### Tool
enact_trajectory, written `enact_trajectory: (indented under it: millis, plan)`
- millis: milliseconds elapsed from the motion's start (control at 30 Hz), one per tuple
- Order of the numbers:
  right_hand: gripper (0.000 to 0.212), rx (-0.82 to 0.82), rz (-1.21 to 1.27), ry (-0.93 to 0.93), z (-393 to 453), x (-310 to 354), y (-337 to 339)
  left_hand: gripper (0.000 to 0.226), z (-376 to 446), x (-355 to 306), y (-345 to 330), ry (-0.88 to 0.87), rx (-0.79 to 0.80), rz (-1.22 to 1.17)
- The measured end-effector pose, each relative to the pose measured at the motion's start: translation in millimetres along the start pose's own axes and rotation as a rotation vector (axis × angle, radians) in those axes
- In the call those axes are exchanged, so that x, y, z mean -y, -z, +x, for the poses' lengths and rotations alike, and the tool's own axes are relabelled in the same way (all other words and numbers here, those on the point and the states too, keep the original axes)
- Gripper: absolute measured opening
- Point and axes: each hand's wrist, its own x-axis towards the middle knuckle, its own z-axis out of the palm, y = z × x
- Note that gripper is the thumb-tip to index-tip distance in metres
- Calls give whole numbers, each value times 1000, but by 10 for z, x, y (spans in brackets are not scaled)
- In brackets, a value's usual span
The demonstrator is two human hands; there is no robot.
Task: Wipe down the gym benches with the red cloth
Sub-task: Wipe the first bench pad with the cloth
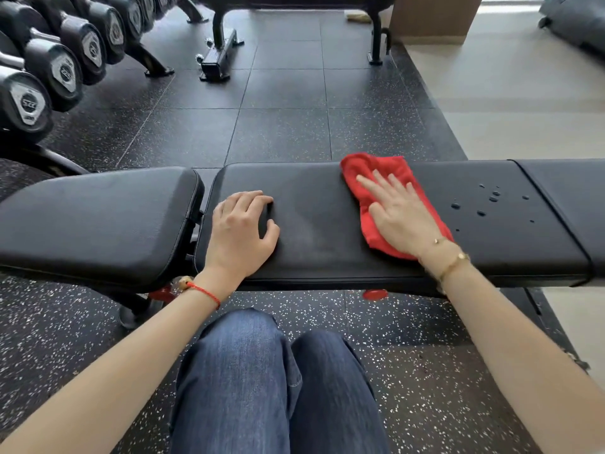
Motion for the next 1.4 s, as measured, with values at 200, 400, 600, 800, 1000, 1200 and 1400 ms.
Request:
enact_trajectory:
  millis: [200, 400, 600, 800, 1000, 1200, 1400]
  plan:
    - [56, 16, -52, 84, 295, 657, -173, 39, 1, -14, 2, 6, 3, 9]
    - [60, 12, 1, 302, -476, 703, -218, 41, 0, 5, -12, -2, -1, 7]
    - [55, -2, -13, 10, 28, 0, 11, 38, -5, -2, -17, -10, -12, 10]
    - [55, 2, -50, 61, 355, 598, -153, 39, -6, -16, -1, 0, -3, 7]
    - [58, -3, 34, 274, -259, 584, -192, 39, -12, 4, -4, -6, 7, 3]
    - [54, 46, 10, 43, 256, 195, 1, 40, -15, -9, -3, -12, 17, 13]
    - [55, 44, 11, 105, 211, 673, -153, 42, -13, -41, 22, -13, 13, 22]
